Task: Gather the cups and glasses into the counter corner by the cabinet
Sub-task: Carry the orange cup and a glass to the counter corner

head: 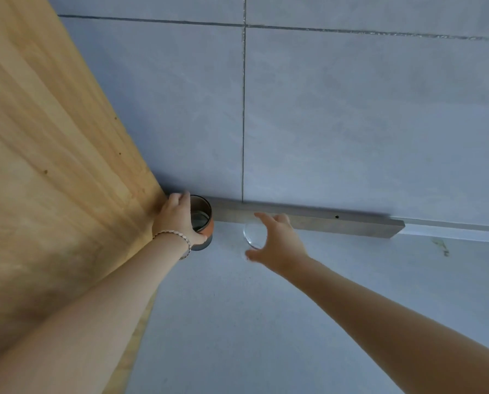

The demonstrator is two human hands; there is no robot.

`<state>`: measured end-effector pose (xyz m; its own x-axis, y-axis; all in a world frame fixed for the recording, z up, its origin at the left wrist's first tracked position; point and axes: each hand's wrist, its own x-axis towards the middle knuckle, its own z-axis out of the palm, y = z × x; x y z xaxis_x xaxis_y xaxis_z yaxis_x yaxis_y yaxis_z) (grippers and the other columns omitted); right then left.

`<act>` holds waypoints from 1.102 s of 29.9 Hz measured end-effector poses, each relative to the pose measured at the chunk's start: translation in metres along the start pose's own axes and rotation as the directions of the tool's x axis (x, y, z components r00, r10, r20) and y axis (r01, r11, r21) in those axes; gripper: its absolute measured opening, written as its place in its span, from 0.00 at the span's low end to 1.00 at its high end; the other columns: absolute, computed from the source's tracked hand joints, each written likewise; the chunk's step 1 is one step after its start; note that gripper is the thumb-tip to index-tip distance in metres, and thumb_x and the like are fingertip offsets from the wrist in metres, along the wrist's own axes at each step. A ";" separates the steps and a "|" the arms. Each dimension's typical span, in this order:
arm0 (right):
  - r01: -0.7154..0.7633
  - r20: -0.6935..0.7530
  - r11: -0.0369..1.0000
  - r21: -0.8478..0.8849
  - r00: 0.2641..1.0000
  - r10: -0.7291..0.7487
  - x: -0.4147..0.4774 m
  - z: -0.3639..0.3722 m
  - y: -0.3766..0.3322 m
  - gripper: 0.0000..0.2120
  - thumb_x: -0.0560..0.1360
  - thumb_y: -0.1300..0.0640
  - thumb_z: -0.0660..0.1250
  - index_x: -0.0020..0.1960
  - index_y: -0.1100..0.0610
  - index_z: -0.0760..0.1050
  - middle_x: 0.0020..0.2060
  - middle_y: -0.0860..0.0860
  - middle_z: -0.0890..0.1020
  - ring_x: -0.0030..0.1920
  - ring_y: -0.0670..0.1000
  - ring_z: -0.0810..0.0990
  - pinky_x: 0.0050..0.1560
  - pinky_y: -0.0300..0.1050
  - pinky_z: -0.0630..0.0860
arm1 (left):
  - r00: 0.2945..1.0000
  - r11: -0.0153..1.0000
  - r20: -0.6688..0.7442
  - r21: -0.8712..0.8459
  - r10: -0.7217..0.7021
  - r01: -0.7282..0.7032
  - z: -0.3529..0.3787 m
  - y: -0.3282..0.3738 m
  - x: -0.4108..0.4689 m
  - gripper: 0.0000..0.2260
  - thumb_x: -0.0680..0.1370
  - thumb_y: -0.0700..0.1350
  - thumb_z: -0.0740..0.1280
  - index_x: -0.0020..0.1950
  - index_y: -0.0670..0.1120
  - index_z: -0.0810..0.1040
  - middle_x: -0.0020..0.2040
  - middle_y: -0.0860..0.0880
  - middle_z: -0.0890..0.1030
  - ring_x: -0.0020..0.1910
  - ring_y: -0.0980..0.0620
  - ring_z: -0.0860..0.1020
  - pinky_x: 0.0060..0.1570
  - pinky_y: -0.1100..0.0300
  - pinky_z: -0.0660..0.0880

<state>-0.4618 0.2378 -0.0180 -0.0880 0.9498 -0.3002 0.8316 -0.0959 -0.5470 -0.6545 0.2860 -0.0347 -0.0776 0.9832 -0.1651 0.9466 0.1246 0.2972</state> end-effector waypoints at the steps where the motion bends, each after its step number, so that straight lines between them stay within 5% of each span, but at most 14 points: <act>1: 0.008 0.003 1.000 0.007 1.000 -0.008 0.010 0.004 -0.007 0.39 0.68 0.53 0.74 0.74 0.50 0.58 0.68 0.55 0.65 0.60 0.58 0.76 0.58 0.49 0.76 | 1.000 1.000 0.017 0.023 0.010 -0.010 -0.001 -0.002 0.001 0.45 0.65 0.49 0.76 0.75 0.41 0.54 0.72 0.45 0.61 0.71 0.47 0.64 0.68 0.56 0.66; 8: 0.026 0.001 0.998 -0.052 1.000 -0.026 0.046 0.028 -0.034 0.35 0.71 0.56 0.72 0.72 0.56 0.59 0.67 0.57 0.65 0.59 0.63 0.76 0.57 0.54 0.77 | 0.999 0.999 0.031 0.007 0.034 -0.035 -0.003 -0.009 0.002 0.47 0.65 0.49 0.76 0.76 0.44 0.52 0.75 0.48 0.56 0.74 0.51 0.61 0.70 0.58 0.64; 12: 0.036 0.006 0.997 0.063 0.999 -0.037 0.046 0.030 -0.030 0.39 0.73 0.57 0.70 0.76 0.57 0.51 0.70 0.58 0.65 0.65 0.61 0.73 0.62 0.52 0.73 | 0.998 0.999 0.060 0.029 0.013 -0.015 0.000 -0.008 0.002 0.47 0.67 0.49 0.75 0.77 0.44 0.49 0.77 0.47 0.52 0.77 0.50 0.52 0.73 0.58 0.60; 17: -0.037 0.148 0.993 0.110 0.989 0.021 0.017 0.021 -0.005 0.37 0.73 0.58 0.70 0.74 0.61 0.52 0.68 0.59 0.70 0.66 0.58 0.72 0.63 0.51 0.73 | 0.999 0.973 0.036 0.229 0.009 -0.017 0.001 -0.001 -0.015 0.44 0.72 0.52 0.70 0.76 0.39 0.44 0.78 0.43 0.48 0.78 0.45 0.47 0.76 0.54 0.52; 19: -0.070 0.229 0.994 0.085 0.972 0.049 -0.005 0.017 0.012 0.35 0.73 0.57 0.69 0.74 0.59 0.56 0.69 0.58 0.69 0.68 0.56 0.70 0.66 0.49 0.71 | 0.998 0.977 -0.034 0.211 0.046 -0.038 0.007 0.008 -0.034 0.42 0.71 0.47 0.72 0.75 0.37 0.50 0.77 0.38 0.52 0.77 0.40 0.52 0.75 0.48 0.55; 22: -0.077 0.311 0.997 0.029 0.948 0.064 -0.045 0.007 0.044 0.24 0.75 0.56 0.67 0.70 0.57 0.67 0.66 0.55 0.75 0.65 0.54 0.74 0.66 0.46 0.70 | 0.976 0.968 -0.112 0.193 0.185 -0.161 0.018 0.026 -0.063 0.34 0.61 0.39 0.78 0.65 0.36 0.72 0.66 0.33 0.71 0.65 0.32 0.70 0.61 0.41 0.71; 26: -0.136 0.366 0.982 -0.134 0.914 0.177 -0.100 -0.015 0.101 0.20 0.76 0.54 0.64 0.67 0.55 0.70 0.63 0.53 0.77 0.64 0.53 0.75 0.63 0.47 0.70 | 0.940 0.956 0.234 0.093 0.250 -0.278 0.020 0.082 -0.113 0.09 0.76 0.43 0.63 0.55 0.46 0.76 0.58 0.44 0.78 0.57 0.43 0.77 0.54 0.53 0.74; 29: -0.204 0.351 0.953 -0.225 0.895 0.275 -0.142 -0.039 0.151 0.21 0.77 0.52 0.63 0.68 0.55 0.69 0.64 0.52 0.76 0.66 0.53 0.73 0.64 0.47 0.69 | 0.832 0.953 0.500 0.040 0.242 -0.301 0.040 0.130 -0.141 0.11 0.77 0.45 0.61 0.58 0.46 0.76 0.61 0.46 0.78 0.59 0.47 0.77 0.57 0.59 0.72; 33: -0.314 0.304 0.910 -0.270 0.869 0.390 -0.200 -0.077 0.229 0.22 0.77 0.52 0.63 0.70 0.55 0.67 0.68 0.52 0.72 0.69 0.53 0.69 0.67 0.49 0.67 | 0.728 0.906 0.616 0.056 0.300 -0.420 0.074 0.208 -0.178 0.07 0.77 0.46 0.61 0.52 0.49 0.75 0.58 0.47 0.78 0.57 0.49 0.76 0.49 0.64 0.68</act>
<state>-0.2116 0.0485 -0.0227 0.0809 0.6979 -0.7116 0.9326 -0.3050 -0.1930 -0.4207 0.1265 -0.0131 0.4202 0.6712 -0.6106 0.9074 -0.3077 0.2862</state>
